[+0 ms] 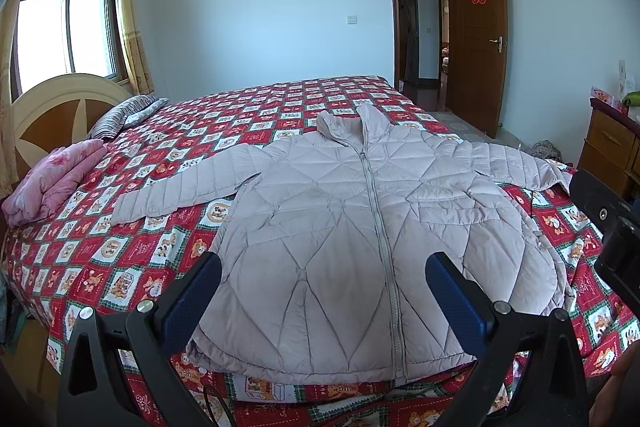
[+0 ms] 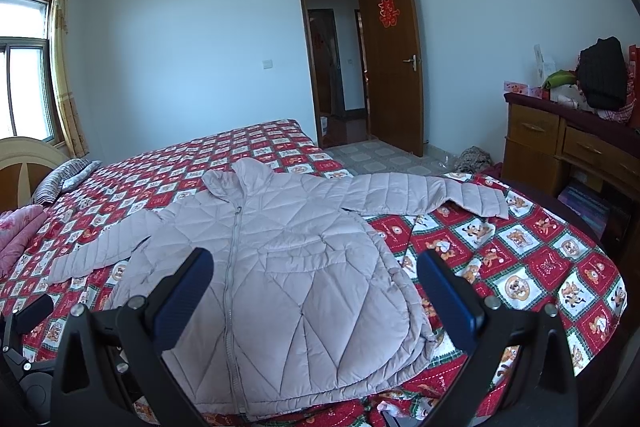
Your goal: Fold large clothes
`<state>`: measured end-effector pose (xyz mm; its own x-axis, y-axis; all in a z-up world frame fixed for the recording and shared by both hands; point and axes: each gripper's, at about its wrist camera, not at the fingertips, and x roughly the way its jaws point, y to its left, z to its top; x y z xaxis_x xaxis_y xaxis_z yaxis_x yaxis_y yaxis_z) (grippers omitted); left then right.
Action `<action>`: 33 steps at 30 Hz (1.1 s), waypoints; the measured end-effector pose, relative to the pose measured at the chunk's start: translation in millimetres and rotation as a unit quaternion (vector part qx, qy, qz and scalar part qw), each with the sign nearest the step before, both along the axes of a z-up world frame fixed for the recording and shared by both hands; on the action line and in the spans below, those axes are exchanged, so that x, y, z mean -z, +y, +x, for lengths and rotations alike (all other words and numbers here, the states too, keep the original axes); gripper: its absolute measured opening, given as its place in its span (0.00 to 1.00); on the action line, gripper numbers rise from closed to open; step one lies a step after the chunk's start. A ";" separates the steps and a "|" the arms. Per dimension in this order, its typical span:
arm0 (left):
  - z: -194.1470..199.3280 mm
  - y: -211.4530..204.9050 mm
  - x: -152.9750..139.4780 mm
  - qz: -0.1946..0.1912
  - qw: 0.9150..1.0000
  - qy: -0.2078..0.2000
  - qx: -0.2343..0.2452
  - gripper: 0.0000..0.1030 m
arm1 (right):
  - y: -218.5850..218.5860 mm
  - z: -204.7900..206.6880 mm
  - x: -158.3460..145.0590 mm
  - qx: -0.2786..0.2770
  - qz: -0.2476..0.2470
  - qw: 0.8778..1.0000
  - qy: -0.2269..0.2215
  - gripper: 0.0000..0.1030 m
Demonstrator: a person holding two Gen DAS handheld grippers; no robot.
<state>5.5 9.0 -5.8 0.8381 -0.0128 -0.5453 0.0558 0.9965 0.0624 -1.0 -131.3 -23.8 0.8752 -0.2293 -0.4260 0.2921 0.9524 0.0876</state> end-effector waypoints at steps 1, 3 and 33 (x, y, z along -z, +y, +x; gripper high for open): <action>0.0 0.2 0.0 0.000 1.000 0.000 0.000 0.99 | -0.1 0.4 -0.2 0.000 0.001 1.000 0.001 1.00; -0.1 0.0 0.0 0.000 1.000 0.000 0.000 0.99 | -0.3 0.7 -0.5 0.000 0.001 1.000 0.002 1.00; 27.0 -2.2 4.0 0.004 1.000 0.009 0.007 0.99 | -26.1 25.1 7.5 0.022 0.019 0.999 0.021 1.00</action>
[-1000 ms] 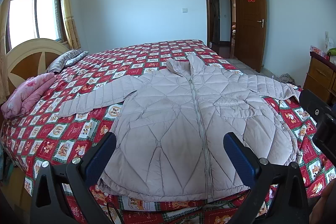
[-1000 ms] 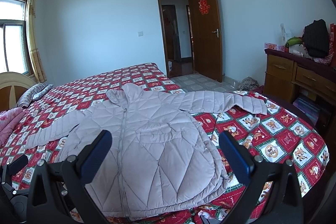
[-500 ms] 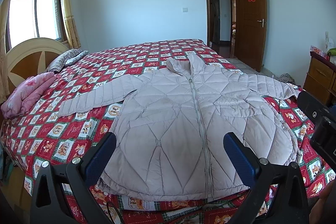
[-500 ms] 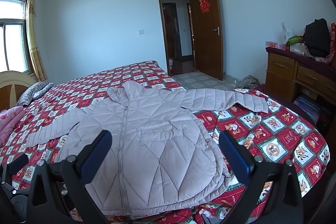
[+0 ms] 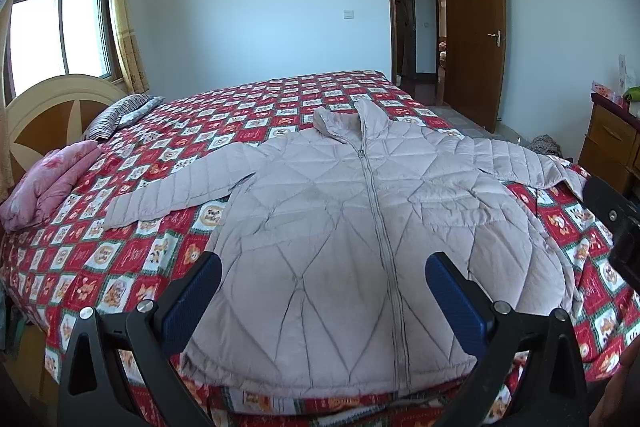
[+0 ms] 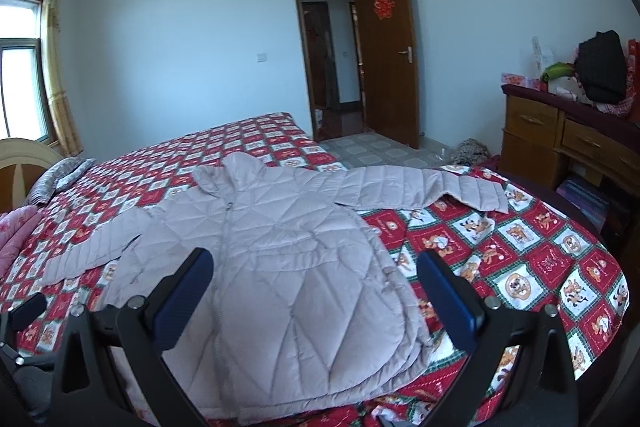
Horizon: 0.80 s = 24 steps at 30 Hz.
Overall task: Fold large clothes
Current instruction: 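Grasp the jacket sleeve with the right gripper and fold it across the body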
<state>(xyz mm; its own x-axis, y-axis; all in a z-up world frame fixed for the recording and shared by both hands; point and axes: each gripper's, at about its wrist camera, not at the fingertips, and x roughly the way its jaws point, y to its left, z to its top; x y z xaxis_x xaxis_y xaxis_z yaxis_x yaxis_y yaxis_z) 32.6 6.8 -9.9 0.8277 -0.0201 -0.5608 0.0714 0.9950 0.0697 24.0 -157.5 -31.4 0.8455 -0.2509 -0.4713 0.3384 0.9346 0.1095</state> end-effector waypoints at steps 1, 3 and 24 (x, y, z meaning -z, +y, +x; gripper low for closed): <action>7.4 -0.5 -0.3 0.000 1.000 -0.001 0.000 0.99 | -6.7 3.6 2.2 0.007 0.001 1.000 0.000 1.00; 22.2 -2.1 0.5 0.002 1.000 -0.002 -0.002 0.99 | -22.9 12.0 6.9 0.024 0.001 1.000 0.000 1.00; 311.3 75.8 87.9 0.045 0.997 0.033 -0.060 0.99 | -349.8 91.1 97.4 0.294 0.183 0.935 0.077 0.90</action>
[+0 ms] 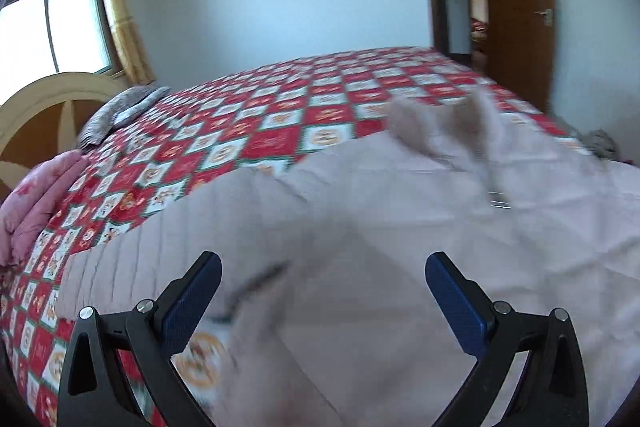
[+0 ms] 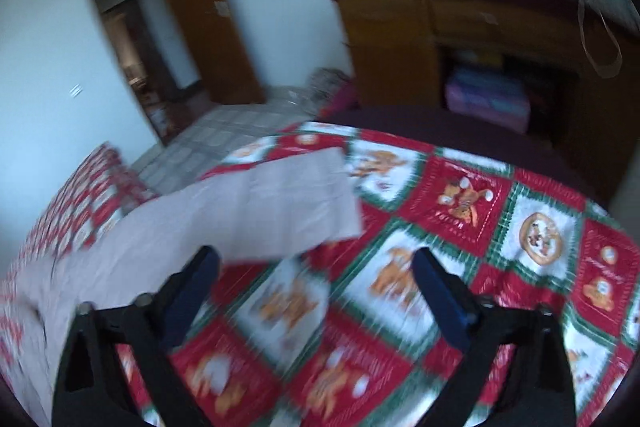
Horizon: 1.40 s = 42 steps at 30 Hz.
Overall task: Fold large clothes
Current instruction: 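Grasp the jacket sleeve with the right gripper and fold it across the body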
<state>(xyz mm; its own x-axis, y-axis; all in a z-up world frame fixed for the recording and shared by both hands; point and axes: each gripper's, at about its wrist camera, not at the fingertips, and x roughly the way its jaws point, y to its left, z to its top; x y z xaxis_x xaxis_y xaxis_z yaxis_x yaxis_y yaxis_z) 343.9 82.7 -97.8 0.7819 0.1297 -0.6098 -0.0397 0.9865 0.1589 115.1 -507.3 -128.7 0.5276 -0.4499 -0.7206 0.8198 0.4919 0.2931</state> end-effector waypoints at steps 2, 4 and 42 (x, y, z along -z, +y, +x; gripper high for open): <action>19.8 17.2 13.3 -0.003 1.000 0.015 -0.023 0.99 | -22.8 5.3 8.8 0.027 0.042 0.999 -0.010 0.87; 30.2 29.7 25.1 -0.015 0.999 0.028 -0.041 0.99 | -38.9 10.5 16.5 0.050 0.074 0.996 -0.016 0.86; 4.9 74.2 69.3 -0.195 0.975 0.074 -0.070 0.99 | 312.8 177.3 -150.1 -0.416 -0.218 0.883 0.028 0.10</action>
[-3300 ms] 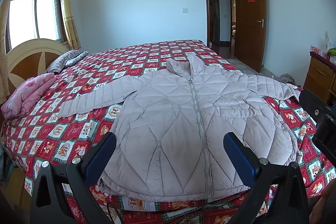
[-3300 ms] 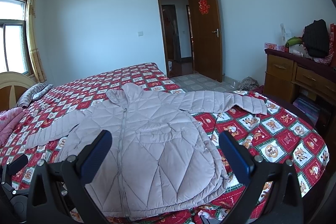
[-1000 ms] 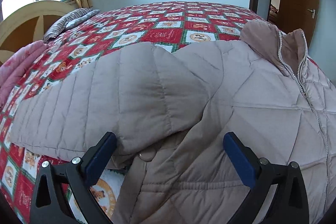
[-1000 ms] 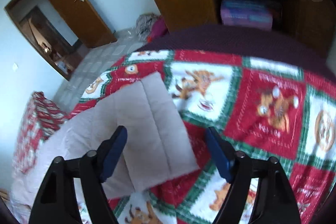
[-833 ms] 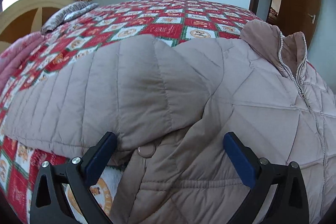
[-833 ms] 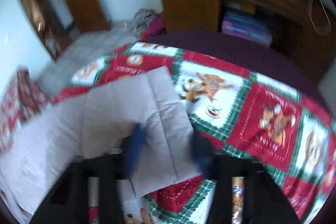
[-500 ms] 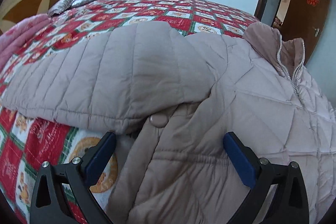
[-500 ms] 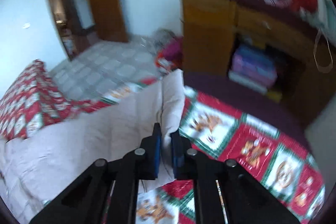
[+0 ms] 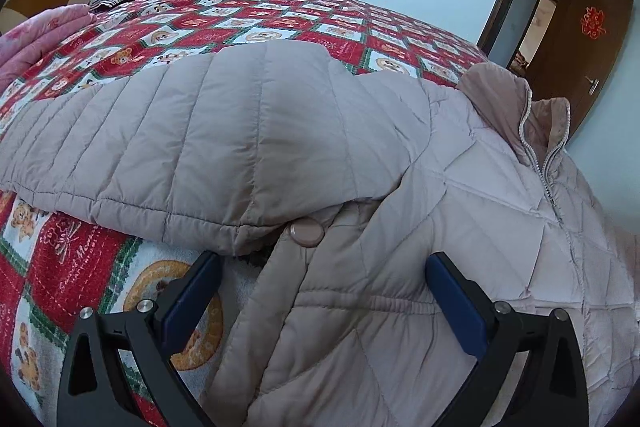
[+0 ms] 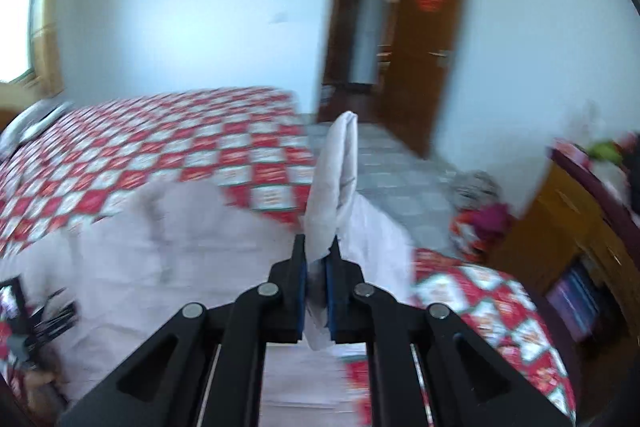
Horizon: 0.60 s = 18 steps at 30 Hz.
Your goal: Fold large clothes
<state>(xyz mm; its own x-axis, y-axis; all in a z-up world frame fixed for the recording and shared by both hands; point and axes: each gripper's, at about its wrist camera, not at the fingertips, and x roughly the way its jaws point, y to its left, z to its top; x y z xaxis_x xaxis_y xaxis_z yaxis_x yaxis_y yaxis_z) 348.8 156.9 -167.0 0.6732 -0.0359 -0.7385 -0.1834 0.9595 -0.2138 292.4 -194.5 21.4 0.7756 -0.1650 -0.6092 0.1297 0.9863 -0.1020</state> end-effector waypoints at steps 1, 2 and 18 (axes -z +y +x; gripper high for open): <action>-0.2 1.0 -0.1 -0.004 1.000 -0.002 0.000 0.99 | 19.7 7.7 8.9 -0.022 0.003 1.000 0.008 0.10; -0.4 1.6 -0.1 -0.007 1.000 -0.003 0.000 0.99 | 36.1 13.5 17.3 -0.039 0.004 0.999 0.015 0.10; -0.4 9.7 0.1 -0.040 0.999 -0.018 0.001 0.99 | 164.9 81.8 112.6 -0.176 0.189 0.961 0.100 0.50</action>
